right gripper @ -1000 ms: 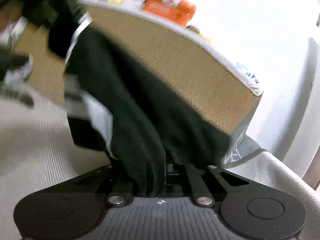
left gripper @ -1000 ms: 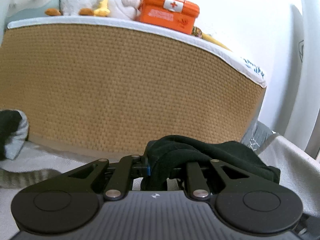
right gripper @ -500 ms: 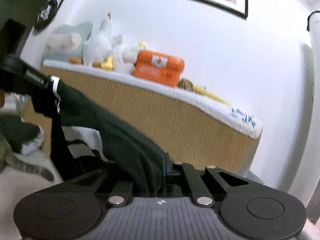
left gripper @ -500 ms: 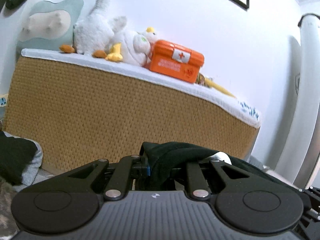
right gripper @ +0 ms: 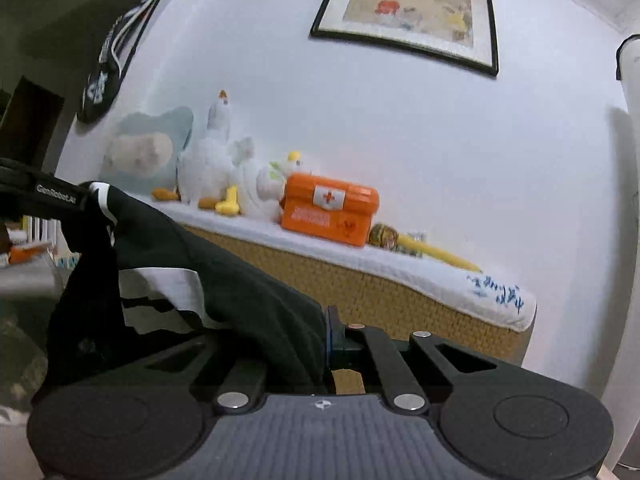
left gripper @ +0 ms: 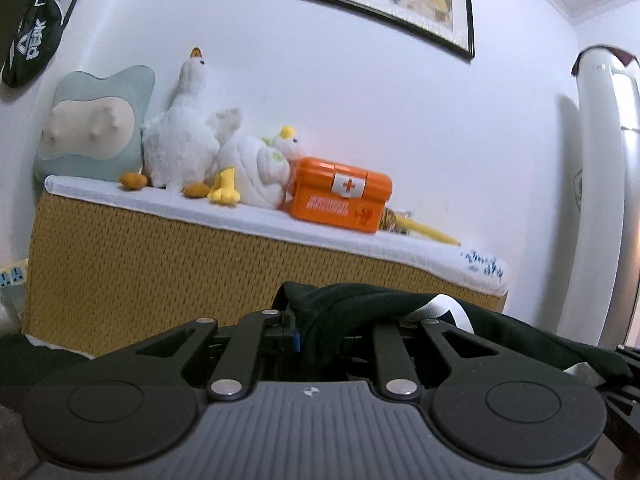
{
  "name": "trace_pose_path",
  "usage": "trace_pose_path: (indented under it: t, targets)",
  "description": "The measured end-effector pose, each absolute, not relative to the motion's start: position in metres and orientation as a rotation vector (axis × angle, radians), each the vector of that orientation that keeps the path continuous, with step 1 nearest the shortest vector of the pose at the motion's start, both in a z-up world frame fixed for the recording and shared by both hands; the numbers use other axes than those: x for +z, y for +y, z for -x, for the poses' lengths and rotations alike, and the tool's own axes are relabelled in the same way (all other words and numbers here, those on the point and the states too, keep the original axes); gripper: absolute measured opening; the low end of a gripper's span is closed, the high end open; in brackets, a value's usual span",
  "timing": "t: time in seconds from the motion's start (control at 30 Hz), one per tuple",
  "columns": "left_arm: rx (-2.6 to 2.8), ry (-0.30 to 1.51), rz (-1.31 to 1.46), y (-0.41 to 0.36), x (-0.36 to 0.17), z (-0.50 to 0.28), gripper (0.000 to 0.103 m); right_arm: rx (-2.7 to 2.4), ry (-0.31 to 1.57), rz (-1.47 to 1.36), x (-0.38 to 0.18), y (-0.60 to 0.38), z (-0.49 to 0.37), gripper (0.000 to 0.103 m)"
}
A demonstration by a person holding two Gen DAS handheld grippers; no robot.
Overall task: Fold clothes
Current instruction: 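Lift the black garment with both tools, spreading it between them, then lower the held garment onto the bed with both tools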
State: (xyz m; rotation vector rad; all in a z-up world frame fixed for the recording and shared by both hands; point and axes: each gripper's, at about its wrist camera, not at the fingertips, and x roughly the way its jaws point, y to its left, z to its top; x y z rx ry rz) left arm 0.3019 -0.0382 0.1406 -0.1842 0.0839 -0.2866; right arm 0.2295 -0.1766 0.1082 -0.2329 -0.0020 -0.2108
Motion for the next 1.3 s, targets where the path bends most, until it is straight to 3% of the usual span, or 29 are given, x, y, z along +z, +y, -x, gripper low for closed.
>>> trace_pose_path:
  t: [0.2,0.5,0.87,1.0,1.3]
  targets:
    - [-0.29,0.159,0.153,-0.042,0.123,-0.32,0.016,-0.189,0.049,0.19,0.1,-0.185,-0.241,0.005]
    - [-0.299,0.391,0.12,-0.043,0.045,-0.355,0.018,-0.183,0.214,0.19,0.043,-0.203,-0.272,0.005]
    - [-0.326,0.619,0.093,-0.06,-0.047,-0.383,0.032,-0.277,0.413,0.152,-0.013,-0.235,-0.319,0.006]
    - [-0.384,0.623,0.063,-0.074,-0.069,-0.377,0.045,-0.337,0.532,0.069,-0.045,-0.28,-0.339,0.006]
    - [-0.351,0.617,0.089,-0.068,-0.089,-0.38,0.043,-0.439,0.691,-0.188,-0.095,-0.379,-0.363,0.006]
